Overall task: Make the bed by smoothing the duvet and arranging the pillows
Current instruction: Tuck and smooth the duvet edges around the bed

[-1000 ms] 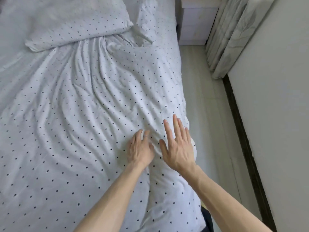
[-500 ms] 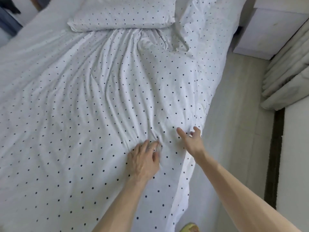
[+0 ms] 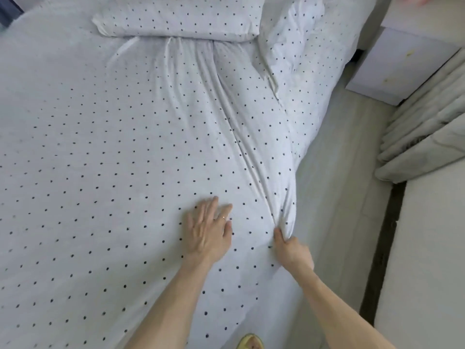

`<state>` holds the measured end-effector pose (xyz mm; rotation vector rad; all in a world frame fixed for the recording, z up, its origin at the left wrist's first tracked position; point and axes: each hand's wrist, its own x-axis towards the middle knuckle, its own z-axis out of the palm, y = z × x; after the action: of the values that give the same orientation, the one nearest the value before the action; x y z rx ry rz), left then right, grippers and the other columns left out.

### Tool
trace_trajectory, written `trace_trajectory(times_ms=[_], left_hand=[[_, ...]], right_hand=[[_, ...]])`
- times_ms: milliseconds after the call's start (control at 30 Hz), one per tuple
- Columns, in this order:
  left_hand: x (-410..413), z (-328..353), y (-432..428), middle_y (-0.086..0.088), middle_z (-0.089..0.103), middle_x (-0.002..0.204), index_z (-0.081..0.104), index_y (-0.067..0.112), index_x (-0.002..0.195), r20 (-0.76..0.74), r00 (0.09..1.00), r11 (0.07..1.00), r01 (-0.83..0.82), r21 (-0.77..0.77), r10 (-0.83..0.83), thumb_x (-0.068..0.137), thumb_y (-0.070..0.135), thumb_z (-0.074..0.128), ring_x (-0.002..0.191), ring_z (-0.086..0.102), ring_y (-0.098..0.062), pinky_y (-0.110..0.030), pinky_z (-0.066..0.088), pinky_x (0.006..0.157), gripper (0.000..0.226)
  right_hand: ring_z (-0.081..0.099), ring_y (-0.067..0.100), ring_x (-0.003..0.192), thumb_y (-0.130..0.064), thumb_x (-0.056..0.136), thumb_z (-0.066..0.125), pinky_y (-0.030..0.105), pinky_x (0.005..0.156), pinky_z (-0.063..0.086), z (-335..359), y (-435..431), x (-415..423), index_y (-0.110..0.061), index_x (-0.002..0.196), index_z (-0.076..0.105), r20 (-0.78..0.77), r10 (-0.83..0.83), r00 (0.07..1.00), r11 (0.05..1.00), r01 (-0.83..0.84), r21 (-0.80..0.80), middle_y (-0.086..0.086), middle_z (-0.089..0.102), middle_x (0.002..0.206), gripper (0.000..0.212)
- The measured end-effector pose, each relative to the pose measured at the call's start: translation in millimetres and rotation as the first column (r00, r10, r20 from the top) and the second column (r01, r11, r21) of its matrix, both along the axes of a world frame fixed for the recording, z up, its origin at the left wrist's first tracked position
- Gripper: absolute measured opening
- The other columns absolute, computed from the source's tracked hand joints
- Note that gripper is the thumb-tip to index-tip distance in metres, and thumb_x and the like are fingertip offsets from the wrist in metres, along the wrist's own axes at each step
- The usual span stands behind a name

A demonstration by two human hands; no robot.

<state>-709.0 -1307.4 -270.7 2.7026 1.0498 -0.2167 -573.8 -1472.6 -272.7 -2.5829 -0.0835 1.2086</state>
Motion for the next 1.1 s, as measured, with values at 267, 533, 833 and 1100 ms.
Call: trace_trajectory(times_ms=[267,533,833,1100], left_hand=[[17.9,-17.8,48.5,0.011,0.044,0.152,0.047,0.044,0.139,-0.199,0.973,0.939,-0.174,-0.295,0.118,0.095,0.041,0.029,0.133,0.047,-0.019,-0.04,0.043,0.105,0.048],[119.4,12.3,115.0,-0.004,0.052,0.133,0.037,0.024,0.149,0.043,0.978,0.975,-0.198,-0.097,0.203,0.099,0.029,0.045,0.116,0.052,-0.024,-0.039,0.049,0.087,0.05],[334.4,15.1,188.0,-0.005,0.05,0.146,0.059,0.017,0.13,0.343,0.939,0.999,-0.027,0.035,0.013,0.089,0.039,0.048,0.131,0.047,-0.027,-0.045,0.04,0.106,0.048],[380.1,0.7,240.2,-0.001,0.049,0.148,0.052,0.02,0.138,0.157,0.986,0.992,-0.068,0.109,0.05,0.095,0.038,0.032,0.143,0.038,-0.019,-0.055,0.027,0.114,0.051]], right_hand=[[0.024,0.039,0.149,-0.036,0.091,0.057,0.05,0.117,0.026,28.4,83.2,21.6,-0.016,0.158,0.026,0.782,0.192,0.594,0.786,-0.57,0.24,0.02,0.015,0.165,0.077],[0.06,0.025,0.1,-0.057,0.09,0.035,0.037,0.091,0.046,-11.1,85.4,136.3,-0.03,0.119,0.063,-0.099,0.446,0.89,0.873,-0.456,-0.171,-0.001,0.063,0.109,0.049],[0.056,0.021,0.087,-0.053,0.092,0.054,0.035,0.076,0.049,-5.4,225.6,321.4,-0.024,0.102,0.054,0.051,-0.184,0.982,0.886,0.143,0.441,-0.009,0.057,0.095,0.031],[0.051,0.018,0.073,-0.051,0.094,0.056,0.035,0.072,0.046,8.3,327.9,374.5,-0.017,0.083,0.049,-0.239,-0.152,0.959,0.884,0.24,0.402,0.001,0.057,0.088,0.036]])
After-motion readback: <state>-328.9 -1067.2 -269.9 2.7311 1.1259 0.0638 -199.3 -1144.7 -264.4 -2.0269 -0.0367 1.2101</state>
